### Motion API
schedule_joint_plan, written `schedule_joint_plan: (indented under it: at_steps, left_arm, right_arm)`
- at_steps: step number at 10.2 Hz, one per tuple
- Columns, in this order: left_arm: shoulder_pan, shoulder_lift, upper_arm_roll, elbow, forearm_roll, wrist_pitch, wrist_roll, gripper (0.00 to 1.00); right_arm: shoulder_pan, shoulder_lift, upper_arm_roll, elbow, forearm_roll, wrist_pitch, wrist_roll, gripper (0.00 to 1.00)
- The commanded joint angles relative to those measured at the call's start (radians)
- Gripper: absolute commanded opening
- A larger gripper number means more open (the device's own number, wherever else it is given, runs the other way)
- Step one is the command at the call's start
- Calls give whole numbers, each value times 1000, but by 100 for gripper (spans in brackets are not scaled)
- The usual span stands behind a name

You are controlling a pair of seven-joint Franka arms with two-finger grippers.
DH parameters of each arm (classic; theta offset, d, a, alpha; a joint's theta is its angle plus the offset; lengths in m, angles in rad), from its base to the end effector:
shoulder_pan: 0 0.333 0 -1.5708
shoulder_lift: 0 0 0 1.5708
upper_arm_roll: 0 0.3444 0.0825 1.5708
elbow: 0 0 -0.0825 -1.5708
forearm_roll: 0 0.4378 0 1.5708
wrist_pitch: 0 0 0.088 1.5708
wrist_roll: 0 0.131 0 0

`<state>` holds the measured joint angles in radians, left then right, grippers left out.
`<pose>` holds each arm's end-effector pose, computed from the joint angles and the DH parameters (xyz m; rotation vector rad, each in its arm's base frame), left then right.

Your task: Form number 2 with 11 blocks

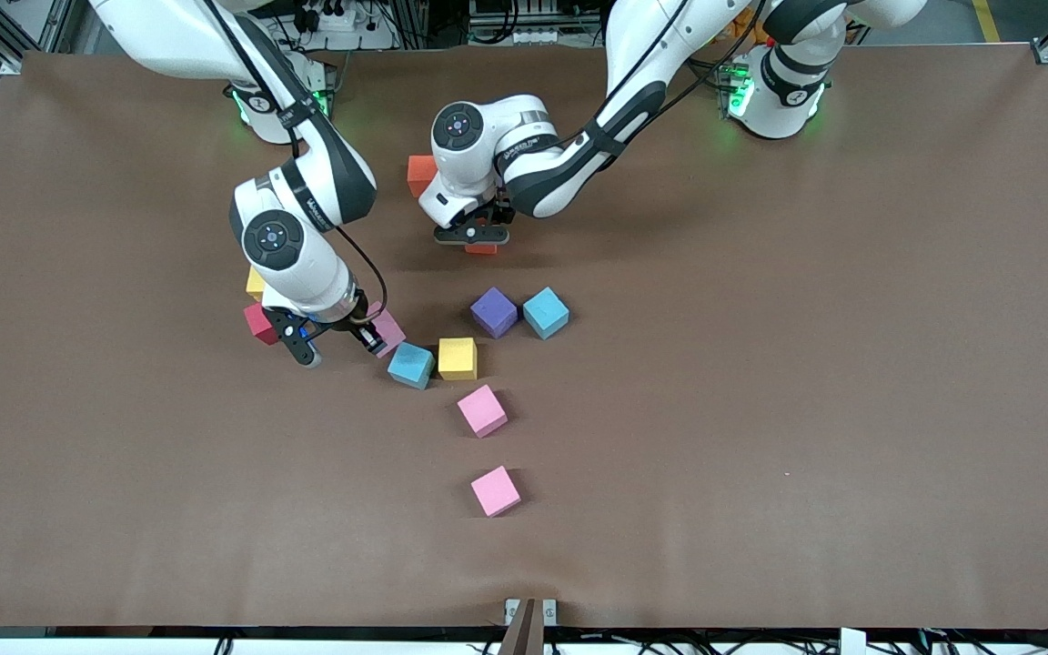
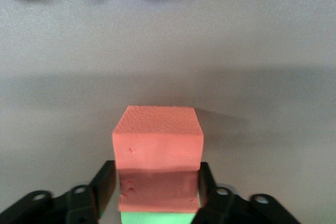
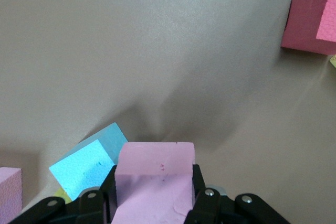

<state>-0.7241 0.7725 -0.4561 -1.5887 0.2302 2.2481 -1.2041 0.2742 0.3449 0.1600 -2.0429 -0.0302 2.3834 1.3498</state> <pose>0.3302 -0.6740 0.1744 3.1079 -0.0233 -0.2157 0.5828 0.2685 0.2378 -2.8076 1.3613 0.0398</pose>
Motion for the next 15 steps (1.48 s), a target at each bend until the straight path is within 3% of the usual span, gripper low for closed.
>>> schedule_joint_plan:
  at_steps: [1, 3, 5, 9, 12, 15]
  left_arm:
    - [-5, 4, 2, 3, 26, 14, -17, 100]
    - [6, -15, 1, 6, 26, -1, -11, 100]
    - [46, -82, -6, 13, 15, -109, 18, 100]
    - [197, -144, -6, 10, 11, -156, 131, 100]
    - [290, -118, -1, 9, 21, -148, 237, 100]
    - [322, -67, 1, 4, 8, -101, 119, 100]
  right_arm:
    - [-21, -21, 19, -13, -14, -1, 92, 15]
    - [-13, -23, 18, -16, -16, -3, 143, 15]
    - [37, -61, 0, -57, -16, -3, 192, 15]
    - [105, -210, -2, -274, -16, 5, 259, 15]
    - [161, -245, 3, -330, -14, 14, 452, 14]
    - [191, -225, 25, -335, -13, 85, 629, 15]
